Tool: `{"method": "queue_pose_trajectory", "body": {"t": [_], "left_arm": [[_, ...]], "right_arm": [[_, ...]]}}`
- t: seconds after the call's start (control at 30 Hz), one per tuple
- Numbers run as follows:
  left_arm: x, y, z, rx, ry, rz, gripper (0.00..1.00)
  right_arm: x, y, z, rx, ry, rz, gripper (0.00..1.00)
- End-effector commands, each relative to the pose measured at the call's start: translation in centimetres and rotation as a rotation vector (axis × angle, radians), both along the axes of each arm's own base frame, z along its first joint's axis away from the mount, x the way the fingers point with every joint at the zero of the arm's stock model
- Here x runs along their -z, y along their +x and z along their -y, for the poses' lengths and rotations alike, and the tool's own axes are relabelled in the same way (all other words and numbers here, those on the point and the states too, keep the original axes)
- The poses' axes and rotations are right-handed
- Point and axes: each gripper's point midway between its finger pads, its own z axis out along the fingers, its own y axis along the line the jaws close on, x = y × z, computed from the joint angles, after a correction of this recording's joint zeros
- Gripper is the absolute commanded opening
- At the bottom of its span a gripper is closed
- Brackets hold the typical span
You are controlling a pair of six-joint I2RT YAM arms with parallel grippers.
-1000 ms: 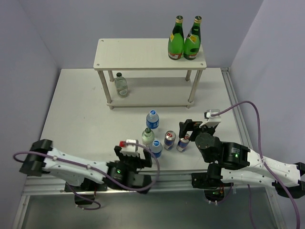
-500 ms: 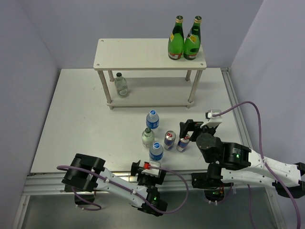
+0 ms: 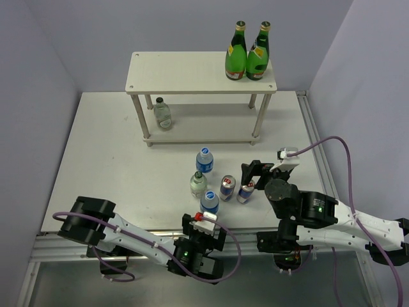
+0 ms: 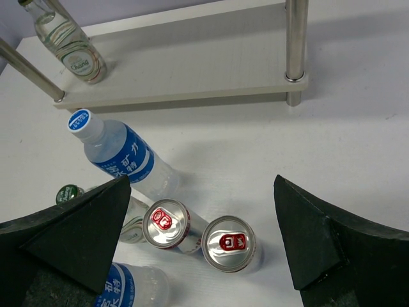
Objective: Place and organize the beverage onto the shelf
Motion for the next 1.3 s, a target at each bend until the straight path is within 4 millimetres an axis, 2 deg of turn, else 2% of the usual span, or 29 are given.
{"method": "queue_pose_trajectory", "body": {"t": [0.0, 0.07, 0.1, 0.2, 0.33, 0.5, 0.73, 0.93, 1.03, 1.07, 1.13, 1.17, 1.23, 1.27], "left_arm": [[-0.8, -0.1, 1.9, -0.003, -0.023, 0.005, 0.99], [0.2, 0.3, 1.8, 0.008, 0.026, 0.011, 0.99], [-0.4, -0.3, 3.7, 0.036, -0.073, -0.026, 0.99], [0.5, 1.2, 3.4, 0.041, -0.079, -0.028, 0.99], [2.0, 3.9, 2.4, -0.067, -0.030, 0.004, 0.99], [3.5, 6.3, 3.0, -0.104, 0.001, 0.015, 0.99], [3.7, 8.9, 3.3, -0.147, 0.003, 0.041, 0.99], [3.6, 10.3, 3.2, -0.162, -0.011, 0.056, 0.92], [3.8, 11.3, 2.6, -0.182, -0.012, 0.064, 0.84], [3.8, 11.5, 2.5, -0.188, -0.014, 0.067, 0.75], [3.8, 11.7, 2.6, -0.186, -0.019, 0.069, 0.66], [4.0, 11.8, 2.6, -0.188, -0.013, 0.071, 0.48], [4.2, 11.8, 2.5, -0.191, -0.002, 0.069, 0.28], [4.3, 11.8, 2.4, -0.199, 0.006, 0.068, 0.04]], "right_arm": [[-0.7, 0.0, 0.5, 0.030, 0.033, 0.020, 1.00], [-0.7, 0.1, 0.5, 0.029, 0.031, 0.021, 1.00], [-0.6, 0.1, 0.5, 0.029, 0.028, 0.020, 1.00], [-0.6, 0.0, 0.5, 0.033, 0.031, 0.016, 1.00], [-0.6, 0.0, 0.5, 0.026, 0.038, 0.020, 1.00], [-0.5, 0.0, 0.4, 0.023, 0.036, 0.018, 1.00], [-0.2, 0.0, 0.1, 0.017, 0.032, 0.016, 1.00], [-0.1, 0.0, 0.0, 0.017, 0.021, 0.016, 1.00], [-0.1, 0.0, -0.1, 0.015, 0.022, 0.016, 1.00], [-0.1, 0.0, -0.1, 0.014, 0.022, 0.016, 1.00], [0.0, 0.0, -0.1, 0.014, 0.022, 0.016, 1.00], [0.0, 0.0, -0.1, 0.014, 0.022, 0.016, 1.00], [0.0, 0.1, -0.1, 0.017, 0.021, 0.017, 1.00], [0.0, 0.0, -0.1, 0.015, 0.020, 0.017, 1.00]]}}
